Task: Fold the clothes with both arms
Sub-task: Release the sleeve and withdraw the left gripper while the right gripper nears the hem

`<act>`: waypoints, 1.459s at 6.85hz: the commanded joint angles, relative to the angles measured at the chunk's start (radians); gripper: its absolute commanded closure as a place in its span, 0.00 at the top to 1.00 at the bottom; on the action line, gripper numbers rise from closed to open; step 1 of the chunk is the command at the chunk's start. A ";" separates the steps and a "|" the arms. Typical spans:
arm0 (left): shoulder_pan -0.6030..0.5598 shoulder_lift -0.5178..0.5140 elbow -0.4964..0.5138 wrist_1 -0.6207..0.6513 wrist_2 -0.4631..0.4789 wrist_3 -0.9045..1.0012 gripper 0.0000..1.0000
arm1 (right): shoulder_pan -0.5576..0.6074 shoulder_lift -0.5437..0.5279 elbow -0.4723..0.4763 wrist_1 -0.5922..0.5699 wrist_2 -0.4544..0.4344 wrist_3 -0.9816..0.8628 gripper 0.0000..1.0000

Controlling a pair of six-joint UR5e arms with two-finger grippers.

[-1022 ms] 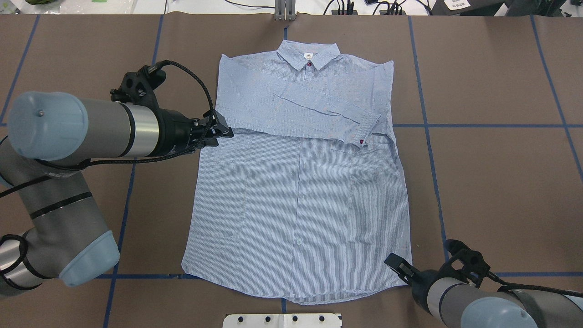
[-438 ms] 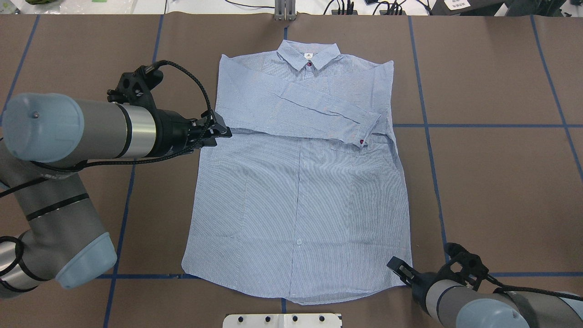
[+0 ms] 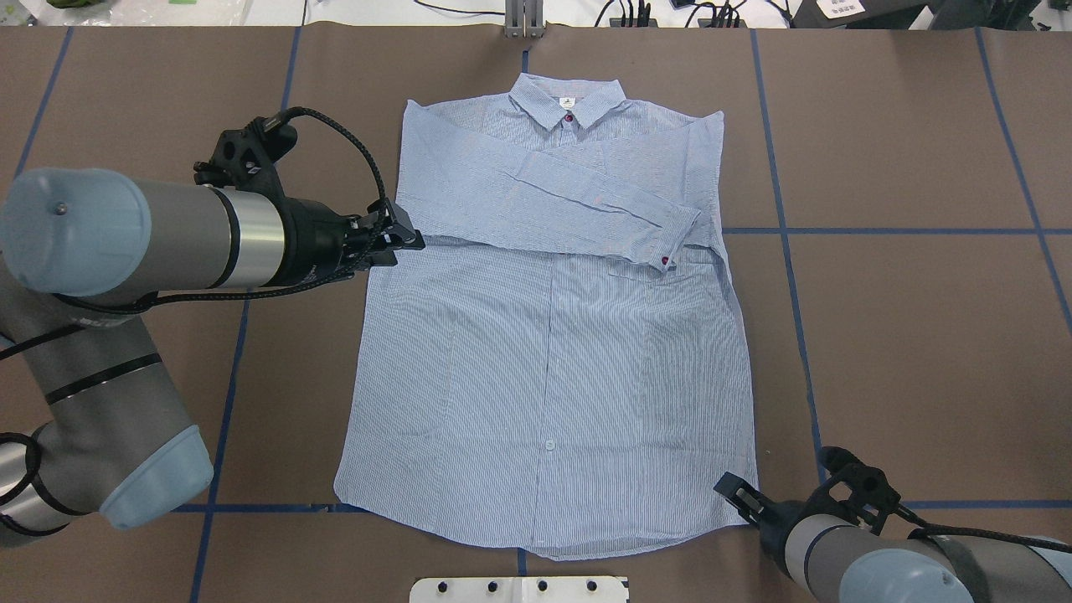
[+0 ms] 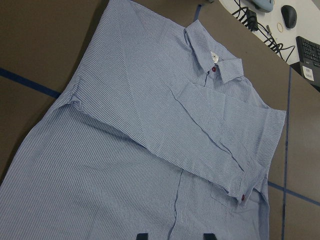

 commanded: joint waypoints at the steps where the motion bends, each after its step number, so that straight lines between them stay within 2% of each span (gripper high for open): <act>1: -0.001 0.000 -0.001 0.000 0.001 0.000 0.48 | -0.001 0.000 -0.010 0.000 0.013 0.001 0.81; 2: -0.001 0.000 -0.001 0.000 0.002 0.000 0.48 | -0.001 0.000 -0.010 0.000 0.015 0.001 0.77; 4: -0.001 0.000 -0.001 0.000 0.002 0.000 0.48 | -0.001 0.000 -0.010 0.000 0.018 0.001 0.11; 5: -0.002 0.000 -0.001 0.000 0.002 0.000 0.48 | -0.001 0.000 -0.010 0.000 0.018 0.001 0.00; 6: -0.002 0.000 -0.001 0.002 0.002 -0.002 0.48 | -0.001 -0.002 -0.018 0.000 0.024 0.001 0.00; 8: -0.005 0.003 -0.013 0.002 0.002 -0.002 0.48 | 0.005 -0.006 0.028 0.000 0.038 0.001 0.00; 9: -0.004 0.047 -0.028 0.015 -0.001 -0.002 0.48 | 0.007 -0.034 0.072 0.000 0.047 0.001 0.00; 10: 0.011 0.157 -0.068 0.026 -0.003 -0.003 0.48 | 0.007 -0.052 0.098 0.000 0.049 0.001 0.00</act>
